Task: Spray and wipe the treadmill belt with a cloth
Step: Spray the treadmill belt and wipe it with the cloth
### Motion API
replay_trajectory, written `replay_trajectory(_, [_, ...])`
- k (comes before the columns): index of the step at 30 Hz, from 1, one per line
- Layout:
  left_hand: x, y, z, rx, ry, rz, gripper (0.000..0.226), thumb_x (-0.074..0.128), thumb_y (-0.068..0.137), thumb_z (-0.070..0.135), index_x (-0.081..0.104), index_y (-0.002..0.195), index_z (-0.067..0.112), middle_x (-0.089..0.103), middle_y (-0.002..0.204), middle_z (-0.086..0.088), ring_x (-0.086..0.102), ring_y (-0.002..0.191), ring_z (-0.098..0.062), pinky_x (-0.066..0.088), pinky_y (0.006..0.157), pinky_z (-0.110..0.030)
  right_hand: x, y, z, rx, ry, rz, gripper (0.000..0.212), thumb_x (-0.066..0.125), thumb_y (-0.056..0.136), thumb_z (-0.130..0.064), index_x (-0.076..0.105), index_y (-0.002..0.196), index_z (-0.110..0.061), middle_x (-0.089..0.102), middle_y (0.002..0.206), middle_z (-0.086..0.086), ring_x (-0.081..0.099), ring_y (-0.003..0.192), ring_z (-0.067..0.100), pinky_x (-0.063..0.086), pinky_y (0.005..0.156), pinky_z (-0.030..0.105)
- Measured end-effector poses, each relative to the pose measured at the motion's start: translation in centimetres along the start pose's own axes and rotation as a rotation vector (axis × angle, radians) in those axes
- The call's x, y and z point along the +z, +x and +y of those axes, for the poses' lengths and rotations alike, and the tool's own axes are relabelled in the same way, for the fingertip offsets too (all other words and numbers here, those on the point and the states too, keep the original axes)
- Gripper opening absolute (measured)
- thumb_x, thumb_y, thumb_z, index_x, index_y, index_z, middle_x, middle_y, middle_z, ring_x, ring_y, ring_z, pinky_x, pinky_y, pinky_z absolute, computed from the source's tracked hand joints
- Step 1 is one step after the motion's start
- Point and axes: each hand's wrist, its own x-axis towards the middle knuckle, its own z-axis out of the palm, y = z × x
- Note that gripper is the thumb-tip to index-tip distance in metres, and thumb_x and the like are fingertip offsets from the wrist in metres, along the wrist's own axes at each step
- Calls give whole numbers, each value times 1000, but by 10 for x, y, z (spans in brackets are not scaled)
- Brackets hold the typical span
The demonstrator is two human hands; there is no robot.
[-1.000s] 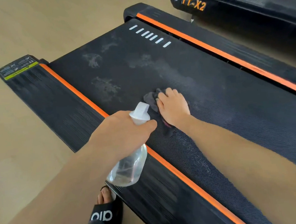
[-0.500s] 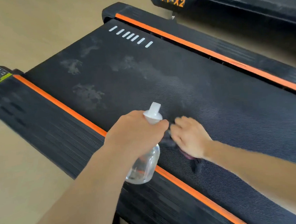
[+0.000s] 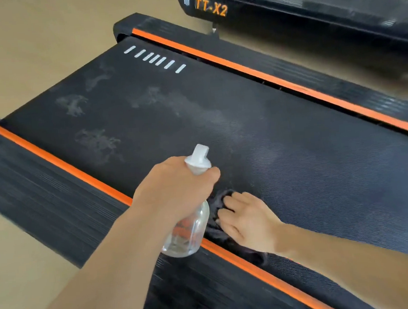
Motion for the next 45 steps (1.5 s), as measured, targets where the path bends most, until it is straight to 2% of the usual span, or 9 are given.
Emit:
replay_trajectory(3, [4,-1,4,13,21,-7,41,58,94,48,47,67,19,54,68,1,56,71,-24,43,66,-34,-1,34,72,90,-245,-28,18,53,97,-21,57,82,-12,55,81,9,53,75,31,43,65,41])
replay_trajectory(8, [17,-3,1,7,90,-22,40,55,93,54,53,71,20,60,74,5,63,82,-20,50,75,-35,-1,94,152,985,-220,76,39,30,104,-31,61,115,-9,60,120,15,53,111,36,41,91,45])
replay_trajectory(14, [30,0,27,35,52,-57,41,58,92,49,46,63,22,54,65,6,56,67,-16,41,62,-32,-4,49,43,562,-87,67,26,43,90,-29,61,76,-17,61,78,5,57,75,31,47,65,40])
replay_trajectory(20, [38,1,39,39,26,-45,48,60,90,46,38,57,19,42,53,6,44,57,-17,32,56,-32,-4,-20,29,72,-29,38,40,31,103,-30,58,77,-17,52,76,2,45,69,23,36,63,36])
replay_trajectory(22, [38,1,36,52,44,-42,46,59,91,47,40,60,19,46,59,4,48,61,-18,34,58,-34,-1,7,77,135,-184,13,34,34,100,-24,59,79,-14,55,78,5,52,72,27,38,64,37])
replay_trajectory(28, [34,-10,26,10,32,-21,40,58,93,45,45,66,18,51,63,2,50,66,-21,41,63,-34,-9,66,166,942,-243,33,37,31,105,-30,60,113,-9,61,118,15,54,109,35,41,90,43])
replay_trajectory(36, [27,-19,28,-20,-3,-26,43,59,90,47,40,63,18,39,40,9,43,53,-19,36,57,-31,-7,-49,-5,267,38,30,27,46,100,-33,55,79,-20,52,81,-1,48,75,25,39,65,39])
replay_trajectory(40, [24,-26,19,-63,11,25,46,60,88,48,39,59,19,43,45,7,45,55,-20,36,57,-32,-18,-45,37,-39,-131,-92,21,53,95,-25,55,74,-20,53,77,1,50,70,24,42,63,38])
replay_trajectory(45, [17,-38,-1,-120,25,47,47,61,89,47,36,60,20,35,39,9,39,53,-19,33,56,-31,-5,39,119,647,-311,61,34,36,103,-31,62,101,-11,64,101,12,57,94,34,48,80,43])
